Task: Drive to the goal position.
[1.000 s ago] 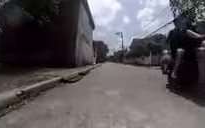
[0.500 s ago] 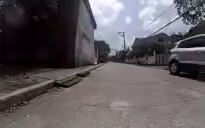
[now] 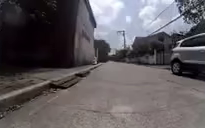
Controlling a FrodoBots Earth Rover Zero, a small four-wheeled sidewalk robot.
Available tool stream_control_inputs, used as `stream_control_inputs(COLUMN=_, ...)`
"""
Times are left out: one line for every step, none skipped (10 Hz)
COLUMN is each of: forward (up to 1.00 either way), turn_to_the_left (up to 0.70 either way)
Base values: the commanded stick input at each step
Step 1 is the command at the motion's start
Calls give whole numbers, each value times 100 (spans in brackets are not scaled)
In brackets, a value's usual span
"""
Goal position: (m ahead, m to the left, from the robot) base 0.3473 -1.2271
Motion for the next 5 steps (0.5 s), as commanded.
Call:
stream_control_inputs(forward=0, turn_to_the_left=-100)
stream_control_inputs(forward=0, turn_to_the_left=-100)
stream_control_inputs(forward=0, turn_to_the_left=-100)
stream_control_inputs(forward=0, turn_to_the_left=-100)
stream_control_inputs(forward=0, turn_to_the_left=-100)
